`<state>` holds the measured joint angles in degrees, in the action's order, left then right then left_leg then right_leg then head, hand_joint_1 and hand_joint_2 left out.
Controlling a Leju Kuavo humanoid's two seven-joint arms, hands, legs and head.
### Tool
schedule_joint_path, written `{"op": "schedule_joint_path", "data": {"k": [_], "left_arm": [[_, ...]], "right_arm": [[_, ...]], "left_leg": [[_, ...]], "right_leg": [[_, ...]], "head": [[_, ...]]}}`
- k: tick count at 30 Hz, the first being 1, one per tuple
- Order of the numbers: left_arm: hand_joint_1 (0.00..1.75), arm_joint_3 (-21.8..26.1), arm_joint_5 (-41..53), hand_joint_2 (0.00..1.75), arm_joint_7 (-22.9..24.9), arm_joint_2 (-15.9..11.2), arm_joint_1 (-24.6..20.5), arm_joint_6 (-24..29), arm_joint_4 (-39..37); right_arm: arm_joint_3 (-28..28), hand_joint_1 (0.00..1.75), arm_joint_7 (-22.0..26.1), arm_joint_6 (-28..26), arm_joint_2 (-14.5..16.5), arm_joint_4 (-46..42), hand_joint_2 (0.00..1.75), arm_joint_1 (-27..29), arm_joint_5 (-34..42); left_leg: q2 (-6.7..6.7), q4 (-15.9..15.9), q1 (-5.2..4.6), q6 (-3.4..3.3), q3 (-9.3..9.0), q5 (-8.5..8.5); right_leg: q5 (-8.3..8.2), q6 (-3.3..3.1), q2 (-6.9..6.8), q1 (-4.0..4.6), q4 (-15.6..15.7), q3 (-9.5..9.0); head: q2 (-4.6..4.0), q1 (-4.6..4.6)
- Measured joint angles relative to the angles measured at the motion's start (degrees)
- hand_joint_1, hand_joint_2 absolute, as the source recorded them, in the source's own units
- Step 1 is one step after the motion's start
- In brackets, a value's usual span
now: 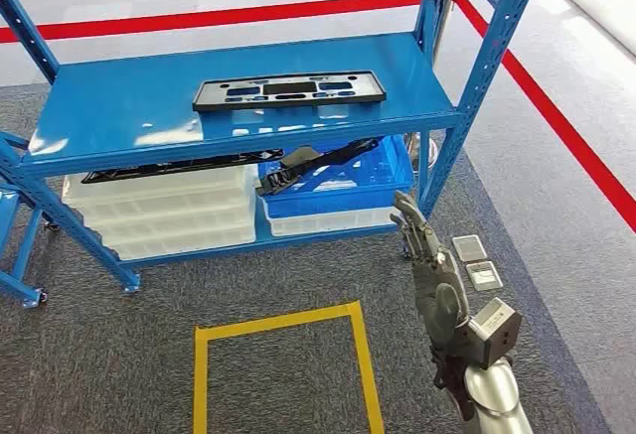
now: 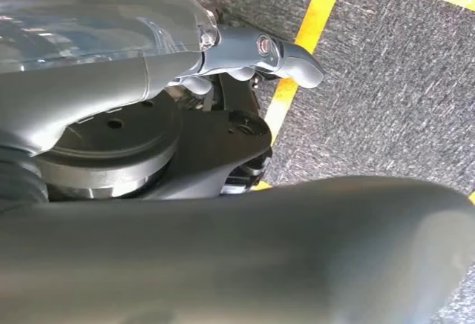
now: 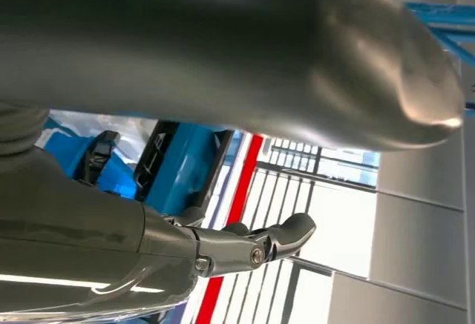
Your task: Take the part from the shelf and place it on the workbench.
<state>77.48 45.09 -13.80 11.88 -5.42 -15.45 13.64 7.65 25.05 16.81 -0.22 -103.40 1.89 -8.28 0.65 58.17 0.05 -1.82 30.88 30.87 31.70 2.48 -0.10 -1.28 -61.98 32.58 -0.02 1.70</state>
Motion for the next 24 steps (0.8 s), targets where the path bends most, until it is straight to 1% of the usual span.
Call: {"op": "schedule_joint_path", "data": {"k": [2,3,5,6,7,8,9,10,11,12,13,14,15,16,17,18,20,21,22,23,24], "left_arm": [[0.0,0.2,0.0,0.0,0.0,0.0,0.0,0.0,0.0],[0.0,0.3,0.0,0.0,0.1,0.0,0.0,0.0,0.0],[0.0,0.4,0.0,0.0,0.1,0.0,-0.1,0.0,0.0],[0.0,0.4,0.1,0.0,0.1,0.1,-0.1,0.0,0.0],[0.0,0.4,0.1,0.0,0.1,0.1,-0.2,0.0,0.0],[0.0,0.4,0.1,0.0,0.1,0.1,-0.2,-0.1,-0.1],[0.0,0.4,0.2,0.0,0.1,0.1,-0.2,-0.1,-0.1],[0.0,0.4,0.2,0.0,0.1,0.1,-0.2,-0.1,-0.1],[0.0,0.4,0.2,0.0,0.1,0.1,-0.2,-0.2,-0.2],[0.0,0.4,0.2,0.0,0.1,0.1,-0.1,-0.2,-0.2],[0.0,0.4,0.2,0.0,0.1,0.1,-0.1,-0.2,-0.2],[0.0,0.4,0.2,0.0,0.1,0.1,-0.1,-0.2,-0.3],[0.0,0.4,0.1,0.0,0.1,0.1,-0.2,-0.3,-0.3],[0.0,0.4,0.1,0.0,0.1,0.1,-0.2,-0.3,-0.3],[0.0,0.4,0.1,0.0,0.2,0.1,-0.2,-0.3,-0.3],[0.0,0.4,0.1,0.0,0.2,0.1,-0.3,-0.4,-0.3],[0.0,0.5,0.1,0.0,0.2,0.2,-0.3,-0.5,-0.3],[0.0,0.5,0.1,0.0,0.3,0.2,-0.3,-0.5,-0.3],[0.0,0.5,0.1,0.0,0.2,0.2,-0.3,-0.6,-0.3],[0.0,0.5,0.1,0.0,0.2,0.2,-0.3,-0.6,-0.3],[0.0,0.5,0.1,0.0,0.2,0.3,-0.3,-0.6,-0.3]], "right_arm": [[0.3,0.0,0.0,0.0,-0.1,-0.2,0.0,0.0,0.0],[0.6,0.0,0.0,0.0,-0.1,-0.4,0.0,0.0,0.0],[1.0,0.0,0.1,0.0,-0.3,-0.8,0.0,0.0,0.0],[1.1,0.0,0.2,0.0,-0.3,-0.9,0.0,0.0,0.1],[1.3,0.0,0.3,0.0,-0.4,-1.1,0.0,0.0,0.2],[1.4,0.0,0.3,0.0,-0.4,-1.3,0.0,-0.1,0.3],[1.6,0.0,0.4,0.0,-0.5,-1.5,0.0,0.0,0.4],[1.8,0.0,0.4,0.0,-0.5,-1.6,0.0,0.0,0.5],[2.0,0.0,0.4,0.0,-0.6,-1.7,0.0,0.0,0.6],[2.1,0.0,0.4,0.0,-0.7,-1.7,0.0,0.1,0.7],[2.2,0.0,0.4,0.0,-0.7,-1.7,0.0,0.1,0.8],[2.3,0.0,0.4,0.0,-0.8,-1.7,0.0,0.1,0.8],[2.4,0.0,0.4,0.0,-0.8,-1.8,0.0,0.1,0.8],[2.5,0.0,0.4,0.0,-0.8,-1.8,0.0,0.1,0.9],[2.5,0.0,0.4,0.0,-0.9,-1.9,0.0,0.1,0.9],[2.6,0.0,0.4,0.0,-0.9,-1.9,0.0,0.1,0.9],[2.6,0.0,0.4,0.0,-1.0,-1.9,0.0,0.1,1.0],[2.6,0.0,0.4,0.0,-1.1,-2.0,0.0,0.1,1.0],[2.7,0.0,0.4,0.0,-1.3,-2.1,0.0,0.1,1.0],[2.7,0.0,0.5,0.0,-1.4,-2.2,0.0,0.1,1.0],[2.7,0.0,0.5,0.0,-1.6,-2.2,0.0,0.2,1.0]], "left_leg": [[-0.03,0.3,-0.22,0.34,0.19,0.12],[-0.05,0.4,-0.32,0.62,0.29,0.17],[-0.06,0.5,-0.28,1.0,0.36,0.13],[-0.08,0.7,-0.2,1.2,0.4,0.4],[-0.1,1.6,-0.11,1.46,0.74,1.18],[-0.13,3.6,-0.02,1.74,1.58,2.56],[-0.15,6.7,0.08,2.02,2.97,4.37],[-0.15,10.7,0.19,2.23,4.79,6.24],[-0.15,14.3,0.26,2.36,6.46,7.52],[-0.15,16.4,0.29,2.39,7.47,7.85],[-0.15,16.3,0.28,2.32,7.46,7.02],[-0.17,13.8,0.25,2.13,6.38,5.2],[-0.22,9.9,0.17,1.79,4.59,2.89],[-0.3,6.1,0.04,1.41,2.85,1.18],[-0.38,3.1,-0.12,1.07,1.56,0.11],[-0.45,1.4,-0.27,0.82,0.89,-0.23],[-0.51,0.6,-0.46,0.6,0.81,-0.05],[-0.48,0.3,-0.34,0.43,0.76,-0.2],[-0.42,-0.1,-0.23,0.18,0.66,-0.43],[-0.34,-0.4,-0.09,-0.07,0.56,-0.66],[-0.25,-0.6,0.02,-0.26,0.49,-0.82]], "right_leg": [[-0.02,-0.42,0.02,0.1,1.3,-0.44],[-0.09,-0.77,0.02,0.19,2.4,-0.84],[-0.12,-1.54,0.14,0.32,2.6,-0.77],[-0.18,-1.85,0.15,0.28,2.6,-0.77],[-0.26,-2.16,0.13,0.19,2.6,-0.78],[-0.33,-2.4,0.09,0.07,2.7,-0.75],[-0.36,-2.56,0.06,0.04,2.7,-0.68],[-0.37,-2.66,0.04,0.05,2.7,-0.61],[-0.38,-2.69,0.03,0.08,2.7,-0.56],[-0.38,-2.7,0.04,0.12,2.7,-0.56],[-0.37,-2.7,0.09,0.15,2.7,-0.61],[-0.35,-2.69,0.15,0.19,2.7,-0.72],[-0.31,-2.66,0.22,0.21,2.7,-0.83],[-0.26,-2.59,0.27,0.29,2.7,-0.89],[-0.24,-2.45,0.3,0.33,2.7,-0.84],[-0.25,-2.24,0.3,0.35,2.7,-0.7],[-0.42,-1.62,0.27,0.33,2.8,-0.51],[-0.34,-1.31,0.26,0.27,2.8,-0.52],[0.2,-1.05,0.25,0.27,2.3,-0.36],[1.36,-0.86,0.25,0.3,0.8,0.25],[3.07,-0.76,0.26,0.28,-1.9,1.41]], "head": [[0.0,0.02],[0.0,0.03],[0.0,0.07],[0.0,0.07],[0.0,0.08],[0.0,0.08],[0.0,0.09],[0.0,0.09],[0.0,0.09],[0.0,0.09],[0.0,0.09],[0.0,0.09],[0.0,0.09],[0.0,0.08],[0.0,0.07],[0.0,0.06],[0.0,0.05],[0.0,0.04],[0.0,0.04],[0.0,0.03],[0.0,0.02]]}}
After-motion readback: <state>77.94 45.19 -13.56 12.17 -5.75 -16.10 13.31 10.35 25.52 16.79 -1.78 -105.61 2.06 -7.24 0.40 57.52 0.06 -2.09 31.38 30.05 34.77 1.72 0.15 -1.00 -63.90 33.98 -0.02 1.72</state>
